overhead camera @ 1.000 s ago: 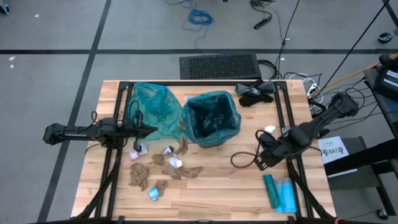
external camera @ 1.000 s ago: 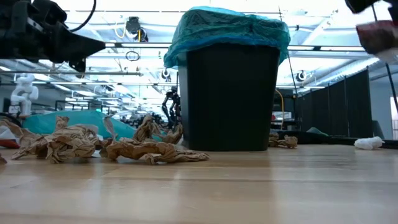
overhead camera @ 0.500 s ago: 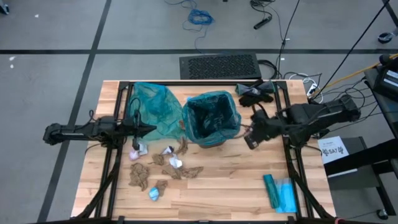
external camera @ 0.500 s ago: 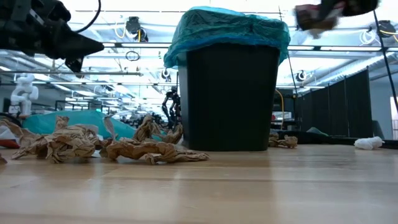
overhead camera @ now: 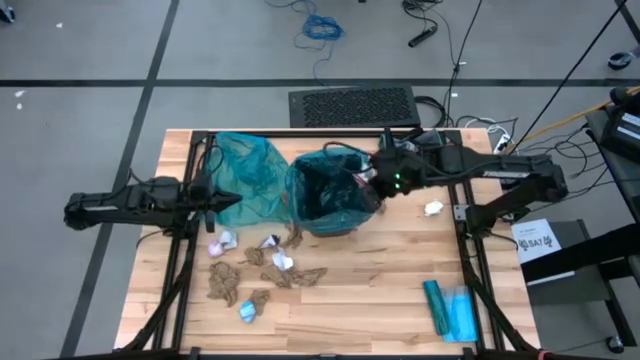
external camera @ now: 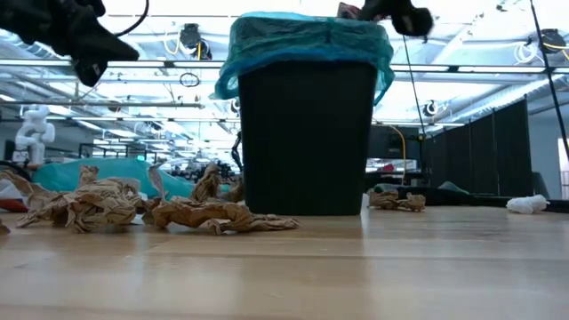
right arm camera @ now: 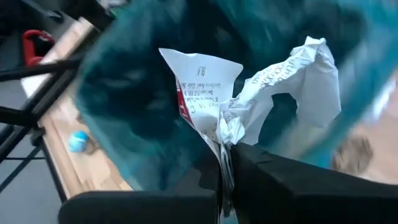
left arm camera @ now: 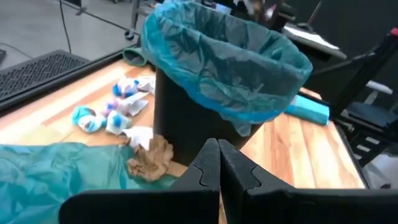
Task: Place trash/remove bag and relplace
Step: Put the white paper into the trash bin
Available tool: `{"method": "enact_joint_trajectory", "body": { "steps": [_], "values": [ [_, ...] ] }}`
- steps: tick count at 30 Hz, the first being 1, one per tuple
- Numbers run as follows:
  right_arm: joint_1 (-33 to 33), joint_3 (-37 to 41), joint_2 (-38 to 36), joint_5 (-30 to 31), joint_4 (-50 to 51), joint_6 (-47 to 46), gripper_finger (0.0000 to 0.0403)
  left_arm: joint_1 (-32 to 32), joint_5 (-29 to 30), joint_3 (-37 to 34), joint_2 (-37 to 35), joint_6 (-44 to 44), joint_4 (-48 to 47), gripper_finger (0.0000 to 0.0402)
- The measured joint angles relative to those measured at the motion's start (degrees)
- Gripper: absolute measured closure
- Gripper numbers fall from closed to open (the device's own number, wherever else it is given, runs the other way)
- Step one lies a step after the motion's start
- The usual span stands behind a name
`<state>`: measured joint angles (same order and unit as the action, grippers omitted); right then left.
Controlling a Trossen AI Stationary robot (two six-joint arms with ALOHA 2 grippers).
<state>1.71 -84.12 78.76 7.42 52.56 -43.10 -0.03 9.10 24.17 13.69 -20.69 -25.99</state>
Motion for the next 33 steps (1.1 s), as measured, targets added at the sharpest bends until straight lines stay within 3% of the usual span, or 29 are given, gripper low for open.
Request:
{"method": "enact_joint_trajectory", "body": {
  "steps": [9,19,25,33],
  "values": [
    [2.51,-13.77,9.44,-0.36,0.49,10.07,0.0402,0.0,-0.6,3.32,8.46,-0.04,-0.36,0.0401],
    [4.27,-14.66,18.04,-3.28,2.25,11.29,0.039,0.0,-1.45,8.52,12.01,-5.17,-5.23,0.0401],
    [4.22,-14.66,19.29,-8.85,2.22,11.41,0.0345,0.0,-1.49,9.54,12.2,-9.02,-9.51,0.0401],
    [4.33,-14.69,19.3,-9.22,2.23,12.65,0.027,0.0,-1.49,9.56,12.2,-9.07,-9.25,0.0401]
  ]
}}
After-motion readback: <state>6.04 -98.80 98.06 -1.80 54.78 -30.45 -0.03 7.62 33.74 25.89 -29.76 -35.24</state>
